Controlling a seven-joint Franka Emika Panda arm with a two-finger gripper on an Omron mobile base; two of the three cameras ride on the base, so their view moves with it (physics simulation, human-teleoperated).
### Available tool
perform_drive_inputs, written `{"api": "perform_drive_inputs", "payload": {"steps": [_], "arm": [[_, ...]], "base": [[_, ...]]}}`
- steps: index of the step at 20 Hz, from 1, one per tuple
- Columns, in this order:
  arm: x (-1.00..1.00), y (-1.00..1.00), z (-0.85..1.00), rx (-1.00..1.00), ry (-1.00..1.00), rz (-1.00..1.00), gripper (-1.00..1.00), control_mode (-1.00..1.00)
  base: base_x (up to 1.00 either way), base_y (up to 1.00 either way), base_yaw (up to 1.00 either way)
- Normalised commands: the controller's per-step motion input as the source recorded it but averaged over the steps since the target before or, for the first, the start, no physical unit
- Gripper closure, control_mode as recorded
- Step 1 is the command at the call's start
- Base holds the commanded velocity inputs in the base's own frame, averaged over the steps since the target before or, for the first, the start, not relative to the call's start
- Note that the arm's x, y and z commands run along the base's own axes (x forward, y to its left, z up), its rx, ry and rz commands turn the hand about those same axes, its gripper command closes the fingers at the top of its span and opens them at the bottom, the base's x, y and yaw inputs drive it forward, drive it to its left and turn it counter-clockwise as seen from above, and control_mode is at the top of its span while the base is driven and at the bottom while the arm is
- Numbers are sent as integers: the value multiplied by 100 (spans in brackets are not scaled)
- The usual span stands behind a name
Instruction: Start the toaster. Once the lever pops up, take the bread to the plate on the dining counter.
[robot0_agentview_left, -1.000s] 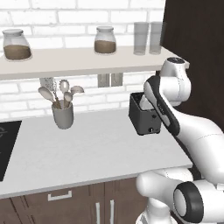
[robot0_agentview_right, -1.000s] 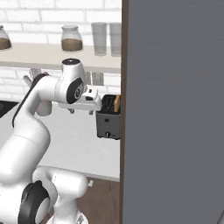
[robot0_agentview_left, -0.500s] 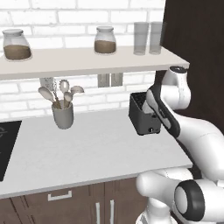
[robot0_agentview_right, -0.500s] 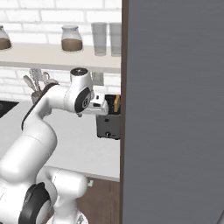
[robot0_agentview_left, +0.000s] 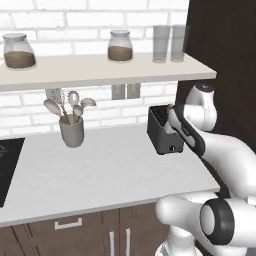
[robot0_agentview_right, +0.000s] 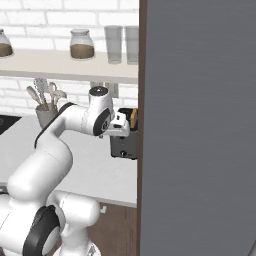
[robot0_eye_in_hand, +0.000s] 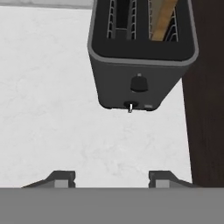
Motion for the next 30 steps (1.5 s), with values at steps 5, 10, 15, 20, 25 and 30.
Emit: {"api": "perform_drive_inputs", "payload": {"steps": [5, 10, 15, 20, 25, 30], "arm": [[30, -4, -16, 0, 0, 0, 100, -100], [1, -22, -4, 0, 2, 0, 100, -100], [16, -22, 0, 0, 0, 0, 100, -100], [23, -7, 0, 0, 0, 0, 100, -100], [19, 0, -5, 0, 0, 0, 100, -100], [18, 0, -9, 0, 0, 0, 100, -100]], "base": [[0, 0, 0], [0, 0, 0], [0, 0, 0], [0, 0, 0], [0, 0, 0], [0, 0, 0]]}}
